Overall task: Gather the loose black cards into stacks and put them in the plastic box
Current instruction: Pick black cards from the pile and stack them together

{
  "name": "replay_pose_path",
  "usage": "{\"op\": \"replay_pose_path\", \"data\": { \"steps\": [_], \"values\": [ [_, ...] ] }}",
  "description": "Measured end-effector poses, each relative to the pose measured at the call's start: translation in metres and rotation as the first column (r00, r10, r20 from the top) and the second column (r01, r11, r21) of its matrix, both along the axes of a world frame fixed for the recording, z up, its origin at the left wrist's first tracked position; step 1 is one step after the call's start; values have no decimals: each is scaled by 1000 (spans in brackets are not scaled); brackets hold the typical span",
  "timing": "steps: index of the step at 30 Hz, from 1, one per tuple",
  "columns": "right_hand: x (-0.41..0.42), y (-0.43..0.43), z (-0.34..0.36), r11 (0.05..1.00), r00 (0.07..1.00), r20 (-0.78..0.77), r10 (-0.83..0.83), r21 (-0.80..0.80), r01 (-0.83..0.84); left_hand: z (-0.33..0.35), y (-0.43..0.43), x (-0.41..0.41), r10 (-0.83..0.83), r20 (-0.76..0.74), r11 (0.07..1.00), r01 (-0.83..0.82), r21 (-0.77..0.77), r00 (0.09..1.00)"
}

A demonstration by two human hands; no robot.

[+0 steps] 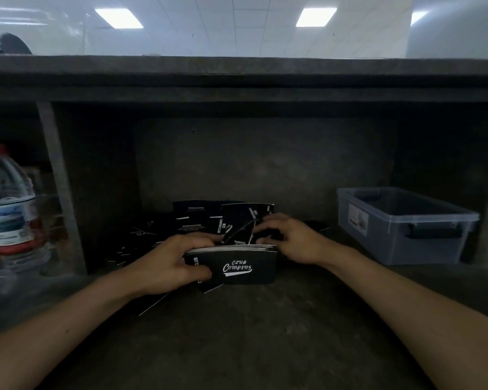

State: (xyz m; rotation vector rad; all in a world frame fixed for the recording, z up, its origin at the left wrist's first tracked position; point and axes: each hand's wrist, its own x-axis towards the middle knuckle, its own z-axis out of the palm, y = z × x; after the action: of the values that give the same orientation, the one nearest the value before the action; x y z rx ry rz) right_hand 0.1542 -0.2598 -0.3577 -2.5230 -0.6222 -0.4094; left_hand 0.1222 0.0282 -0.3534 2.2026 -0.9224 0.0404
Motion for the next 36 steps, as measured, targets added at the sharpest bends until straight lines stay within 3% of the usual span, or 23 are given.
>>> {"op": "replay_pose_path", "data": {
  "steps": [3,8,14,17,19,23,26,30,36],
  "values": [
    [-2,5,1,1000,999,-37,-8,22,9,1,-5,-3,-33,-11,999,32,-19,999],
    [-4,5,-1,967,989,-137,48,-240,-80,5,0,2,75,89,991,-84,102,993],
    [-1,-14,12,949,985,-54,-167,-279,145,6,4,-4,38,99,991,-50,123,994],
    [-3,-21,15,965,975,25,-222,-137,223,2,0,-6,-12,72,999,9,44,997],
    [-4,-18,14,971,971,1,-237,-10,237,-3,-6,-5,-47,62,999,47,5,997],
    [-4,-13,11,927,937,-86,-339,-199,317,-2,-4,-4,-25,185,999,16,52,982],
    [-11,-17,18,914,906,-171,-387,-206,351,2,-1,-8,-36,301,995,7,96,953],
    [-15,-23,28,878,869,-188,-457,-250,408,4,-2,-11,-36,232,994,10,112,972],
    [-13,-48,41,817,812,-94,-576,-112,566,2,-3,-13,-42,115,997,35,63,992]
  ]
}}
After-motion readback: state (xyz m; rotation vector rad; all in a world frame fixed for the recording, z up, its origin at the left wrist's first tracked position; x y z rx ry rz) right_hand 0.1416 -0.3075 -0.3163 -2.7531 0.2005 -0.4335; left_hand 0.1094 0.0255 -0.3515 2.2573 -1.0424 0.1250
